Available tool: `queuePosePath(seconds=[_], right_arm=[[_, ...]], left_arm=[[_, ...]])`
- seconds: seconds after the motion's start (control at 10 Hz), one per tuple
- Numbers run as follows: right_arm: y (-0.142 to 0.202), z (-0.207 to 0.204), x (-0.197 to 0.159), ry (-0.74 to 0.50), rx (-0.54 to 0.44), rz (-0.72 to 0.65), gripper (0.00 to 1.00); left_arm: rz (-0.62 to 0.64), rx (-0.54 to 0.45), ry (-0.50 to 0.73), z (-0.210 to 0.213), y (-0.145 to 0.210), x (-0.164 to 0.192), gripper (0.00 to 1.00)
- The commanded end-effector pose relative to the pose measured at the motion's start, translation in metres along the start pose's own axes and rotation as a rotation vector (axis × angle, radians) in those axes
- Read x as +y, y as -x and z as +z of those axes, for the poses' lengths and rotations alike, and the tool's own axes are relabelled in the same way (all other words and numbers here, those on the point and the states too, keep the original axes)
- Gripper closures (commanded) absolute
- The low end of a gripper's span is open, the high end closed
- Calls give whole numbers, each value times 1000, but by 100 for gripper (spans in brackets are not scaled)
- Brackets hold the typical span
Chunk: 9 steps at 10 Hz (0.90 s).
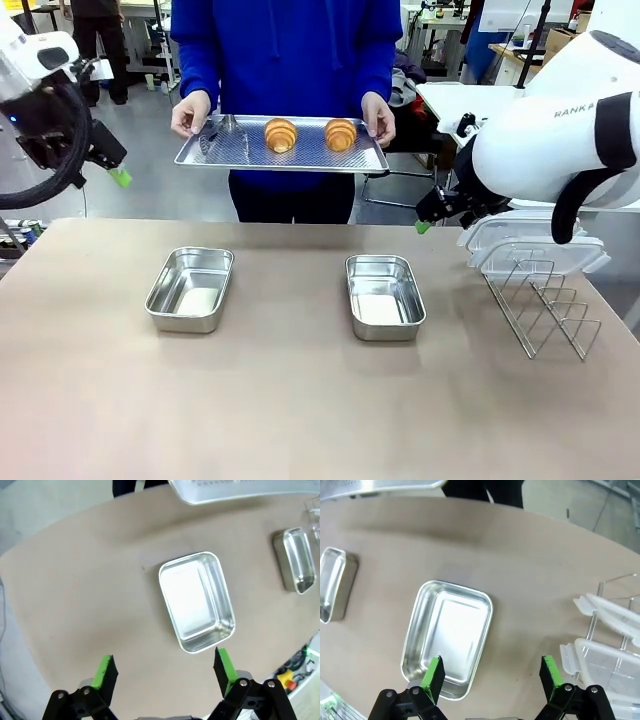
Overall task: Place the bread in airtight containers.
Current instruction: Lift both Airtight Container.
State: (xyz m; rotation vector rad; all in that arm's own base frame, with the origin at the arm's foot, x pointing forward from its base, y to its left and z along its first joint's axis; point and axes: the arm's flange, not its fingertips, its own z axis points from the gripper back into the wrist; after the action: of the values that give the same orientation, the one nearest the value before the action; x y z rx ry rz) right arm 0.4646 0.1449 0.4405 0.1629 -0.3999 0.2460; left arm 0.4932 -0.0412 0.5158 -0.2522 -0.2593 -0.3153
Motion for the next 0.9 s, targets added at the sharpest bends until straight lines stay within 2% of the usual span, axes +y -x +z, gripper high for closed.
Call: queuePosePath(seconds=[0.0, 0.3, 0.6, 0.7, 0.8], right_arm=[[-10, -19, 24, 59, 114, -90, 0], [-4, -48, 34, 107, 196, -162, 0], [5, -72, 34, 128, 229, -173, 0], [8, -79, 33, 133, 235, -188, 0], [11, -88, 32, 148, 244, -204, 0]], left_arm=[[27, 44, -71, -51, -6, -9, 0], [50, 38, -71, -85, 10, -14, 0], [104, 49, -147, -124, 26, -19, 0], [159, 44, -194, -134, 29, -22, 0], [176, 46, -180, -143, 29, -26, 0]])
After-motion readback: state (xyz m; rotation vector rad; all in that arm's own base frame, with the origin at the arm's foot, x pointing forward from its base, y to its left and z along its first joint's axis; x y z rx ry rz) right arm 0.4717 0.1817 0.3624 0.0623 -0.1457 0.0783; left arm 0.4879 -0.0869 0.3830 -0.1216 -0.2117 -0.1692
